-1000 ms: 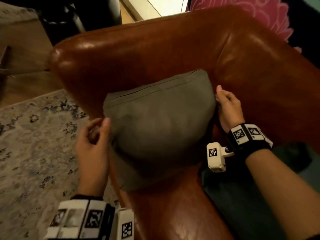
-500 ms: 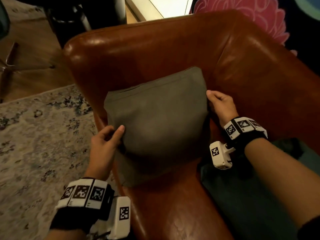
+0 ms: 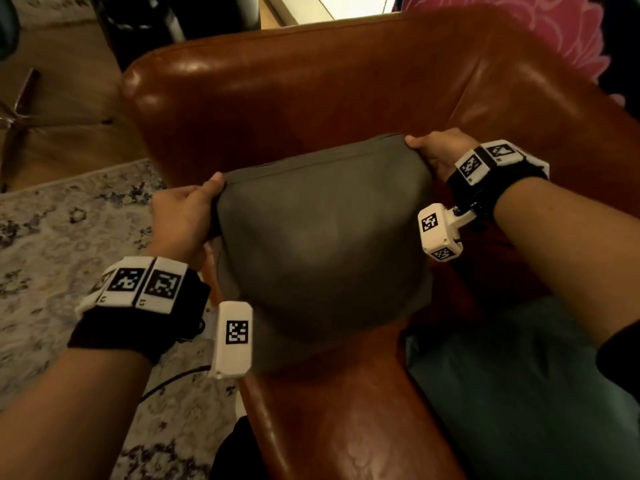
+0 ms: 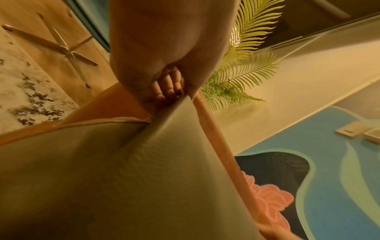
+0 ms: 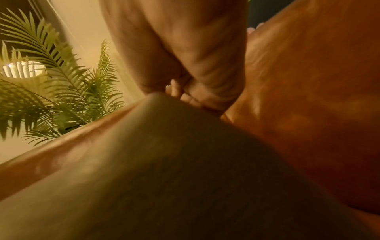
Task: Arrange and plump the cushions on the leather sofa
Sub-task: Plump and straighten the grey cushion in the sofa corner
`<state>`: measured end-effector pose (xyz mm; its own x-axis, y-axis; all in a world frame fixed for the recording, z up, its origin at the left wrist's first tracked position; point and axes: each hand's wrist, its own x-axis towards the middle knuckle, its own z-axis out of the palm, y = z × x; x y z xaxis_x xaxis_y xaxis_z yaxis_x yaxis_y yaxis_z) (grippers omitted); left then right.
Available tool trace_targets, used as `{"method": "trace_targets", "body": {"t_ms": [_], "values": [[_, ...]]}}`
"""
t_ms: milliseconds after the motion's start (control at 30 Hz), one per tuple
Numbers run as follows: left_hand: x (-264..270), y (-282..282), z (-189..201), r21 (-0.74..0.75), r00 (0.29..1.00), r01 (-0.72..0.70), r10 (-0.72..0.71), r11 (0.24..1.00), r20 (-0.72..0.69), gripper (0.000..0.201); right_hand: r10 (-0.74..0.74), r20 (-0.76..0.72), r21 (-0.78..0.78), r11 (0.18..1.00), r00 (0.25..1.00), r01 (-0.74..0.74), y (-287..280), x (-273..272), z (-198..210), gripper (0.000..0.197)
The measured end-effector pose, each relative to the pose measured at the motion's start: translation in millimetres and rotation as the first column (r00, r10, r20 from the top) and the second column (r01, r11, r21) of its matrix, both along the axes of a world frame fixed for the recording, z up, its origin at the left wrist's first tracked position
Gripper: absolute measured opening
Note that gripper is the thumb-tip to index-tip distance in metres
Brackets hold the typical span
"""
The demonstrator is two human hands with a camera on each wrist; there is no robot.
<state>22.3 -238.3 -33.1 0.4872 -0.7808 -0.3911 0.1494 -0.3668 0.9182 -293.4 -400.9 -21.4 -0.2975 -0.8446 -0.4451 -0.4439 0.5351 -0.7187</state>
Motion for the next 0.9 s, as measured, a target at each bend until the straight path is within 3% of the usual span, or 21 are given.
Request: {"method": "trace_targets", "body": {"t_ms": [133,200,300,367,433,500,567,667,733,767,833,900], "values": [[-0.9,1.0,-1.7,0.049,1.000,0.014,-0.013,0.999,-0.029,0.027,0.078,-0.231,-0.001,0.997,0.970,-0.080,1.9,18.5,10.7,0.087],[4.3,0.2,-1.3,0.109,0.995,0.005,0.006,0.994,-0.102,0.047,0.124,-0.258,0.018,0.992,0.958,-0.124,3.0,22.6,14.1,0.093],[8.0,-1.2,0.8,0.175,0.991,0.033,-0.010,0.984,-0.132,0.060,0.107,-0.218,0.029,0.994,0.970,-0.104,2.5,24.2,18.0,0.077],[11.3,-1.1,-0.6,0.220,0.989,0.049,-0.016,0.974,-0.147,0.053,0.096,-0.167,0.045,0.995,0.981,-0.089,1.4,25.6,23.8,0.069],[16.8,-1.0,-1.8,0.257,0.983,0.086,-0.039,0.963,-0.181,0.044,0.102,-0.042,0.085,0.992,0.994,-0.098,-3.1,25.8,29.5,0.073],[23.3,-2.0,-1.9,0.205,0.978,0.104,-0.062,0.973,-0.201,0.030,0.107,0.077,0.085,0.990,0.991,-0.114,-4.9,23.3,31.0,0.070],[26.3,-2.0,1.2,0.104,0.961,0.099,-0.067,0.990,-0.269,0.029,0.076,0.200,0.071,0.993,0.977,-0.092,0.2,22.6,26.2,0.063],[21.0,2.0,-3.2,0.047,0.930,0.022,-0.004,0.999,-0.368,0.038,0.062,0.151,0.053,0.996,0.987,-0.071,0.3,13.6,3.0,0.086],[15.6,7.1,-5.2,0.039,0.946,-0.031,0.042,0.999,-0.320,0.043,0.030,0.091,0.018,0.999,0.995,-0.032,8.0,8.6,-2.8,0.100],[12.2,12.4,-2.9,0.020,0.956,-0.029,0.034,0.999,-0.290,0.040,0.005,0.118,-0.016,1.000,0.993,-0.003,20.5,6.2,-1.2,0.091],[5.2,34.0,3.6,-0.051,0.979,0.048,-0.057,0.998,-0.197,0.032,-0.005,0.220,-0.130,0.991,0.976,0.034,60.0,4.9,1.3,0.051],[-0.2,62.0,1.7,-0.089,0.990,0.137,-0.135,0.987,0.034,0.037,0.011,0.265,-0.270,0.961,0.964,0.063,98.1,-2.4,-10.9,0.026]]}}
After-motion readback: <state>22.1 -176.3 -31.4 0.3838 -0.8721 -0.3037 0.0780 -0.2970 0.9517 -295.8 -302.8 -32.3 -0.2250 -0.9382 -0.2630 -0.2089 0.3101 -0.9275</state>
